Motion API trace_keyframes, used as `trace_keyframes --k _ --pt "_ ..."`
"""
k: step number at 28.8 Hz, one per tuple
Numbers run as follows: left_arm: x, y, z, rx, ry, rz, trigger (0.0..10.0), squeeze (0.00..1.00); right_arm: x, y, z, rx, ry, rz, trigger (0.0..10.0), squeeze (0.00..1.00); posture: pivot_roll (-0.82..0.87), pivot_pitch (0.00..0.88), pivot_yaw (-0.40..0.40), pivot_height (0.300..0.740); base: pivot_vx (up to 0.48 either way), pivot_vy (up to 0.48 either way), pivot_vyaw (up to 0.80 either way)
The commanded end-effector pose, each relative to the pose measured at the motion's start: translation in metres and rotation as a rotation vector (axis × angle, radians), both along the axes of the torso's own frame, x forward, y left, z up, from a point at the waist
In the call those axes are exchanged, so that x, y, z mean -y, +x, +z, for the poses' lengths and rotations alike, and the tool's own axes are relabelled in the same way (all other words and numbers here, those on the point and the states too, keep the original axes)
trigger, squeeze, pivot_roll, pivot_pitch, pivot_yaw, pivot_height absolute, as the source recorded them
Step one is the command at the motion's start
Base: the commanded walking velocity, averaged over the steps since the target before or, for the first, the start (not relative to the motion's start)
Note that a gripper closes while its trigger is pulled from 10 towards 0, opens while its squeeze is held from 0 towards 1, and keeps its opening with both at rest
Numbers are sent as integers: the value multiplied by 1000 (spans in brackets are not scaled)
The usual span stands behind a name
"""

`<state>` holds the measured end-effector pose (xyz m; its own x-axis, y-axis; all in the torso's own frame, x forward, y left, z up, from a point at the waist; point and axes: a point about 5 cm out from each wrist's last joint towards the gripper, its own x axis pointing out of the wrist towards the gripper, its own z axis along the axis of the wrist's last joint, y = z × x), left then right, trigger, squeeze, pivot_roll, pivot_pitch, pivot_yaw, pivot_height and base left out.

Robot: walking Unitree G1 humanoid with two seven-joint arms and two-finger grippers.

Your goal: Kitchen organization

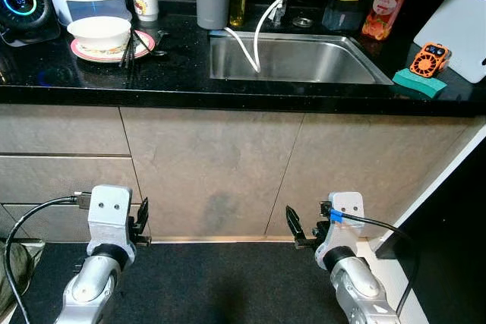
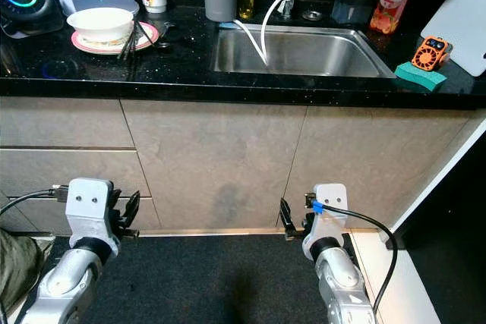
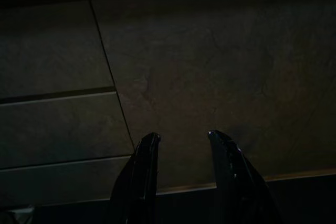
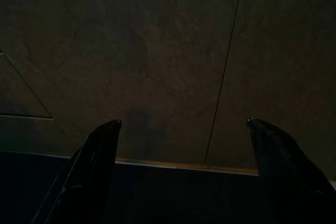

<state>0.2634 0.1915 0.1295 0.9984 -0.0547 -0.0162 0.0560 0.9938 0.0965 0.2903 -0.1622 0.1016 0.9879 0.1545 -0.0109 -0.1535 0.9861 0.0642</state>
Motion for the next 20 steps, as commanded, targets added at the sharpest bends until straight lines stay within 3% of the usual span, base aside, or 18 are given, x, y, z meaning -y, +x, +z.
trace_keyframes --k 1,20 --pt "0 1 0 6 -13 -5 10000 0 2 0 -4 -11 6 -12 10000 0 4 108 -14 740 0 0 0" --pt "3 1 1 20 -13 -29 10000 0 3 1 -5 -13 4 -9 10000 0 0 109 -15 740 318 0 0"
